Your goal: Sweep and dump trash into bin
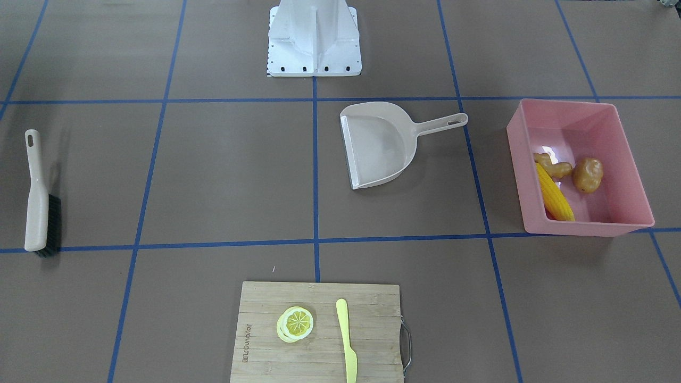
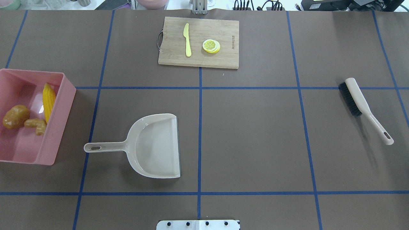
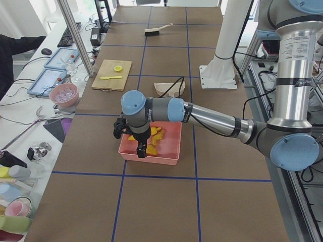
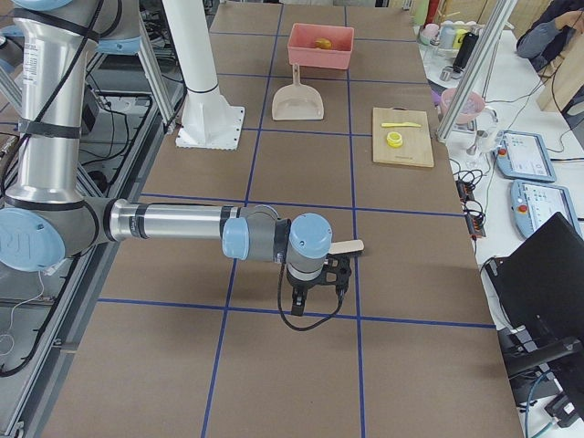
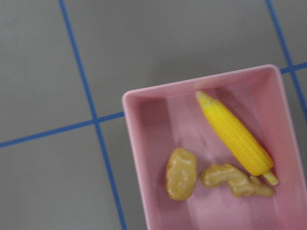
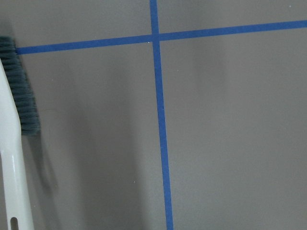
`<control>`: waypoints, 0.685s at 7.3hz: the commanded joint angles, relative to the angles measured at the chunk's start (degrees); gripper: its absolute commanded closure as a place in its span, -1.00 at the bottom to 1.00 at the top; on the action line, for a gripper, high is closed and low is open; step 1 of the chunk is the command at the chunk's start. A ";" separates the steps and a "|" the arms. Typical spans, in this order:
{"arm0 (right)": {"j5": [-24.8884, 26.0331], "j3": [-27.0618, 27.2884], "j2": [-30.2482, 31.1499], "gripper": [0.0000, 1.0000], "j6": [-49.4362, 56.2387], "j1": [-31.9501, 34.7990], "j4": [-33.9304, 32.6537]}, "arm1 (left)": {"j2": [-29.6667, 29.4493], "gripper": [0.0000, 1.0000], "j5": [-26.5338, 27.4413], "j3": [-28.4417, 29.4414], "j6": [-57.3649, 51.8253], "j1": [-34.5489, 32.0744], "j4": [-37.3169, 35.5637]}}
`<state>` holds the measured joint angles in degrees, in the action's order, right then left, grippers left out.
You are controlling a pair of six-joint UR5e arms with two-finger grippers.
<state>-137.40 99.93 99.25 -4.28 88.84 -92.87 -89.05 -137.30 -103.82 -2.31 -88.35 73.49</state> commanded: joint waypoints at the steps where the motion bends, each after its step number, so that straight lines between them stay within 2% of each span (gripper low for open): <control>1: -2.41 -0.26 0.15 -1.00 0.06 0.45 -0.03 | 0.28 -0.97 -1.12 6.67 0.03 -0.24 2.94; 2: -2.43 -0.26 -0.54 -1.00 0.06 0.45 0.06 | 0.37 -0.97 -1.13 8.87 0.20 -0.33 6.54; 5: -4.35 0.09 0.24 -1.00 0.15 2.64 -0.03 | 0.37 -0.97 -1.04 8.99 0.55 -1.03 6.93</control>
<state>-140.49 100.03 99.26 -4.17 90.24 -92.89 -88.69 -138.40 -94.96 -1.79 -88.92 80.19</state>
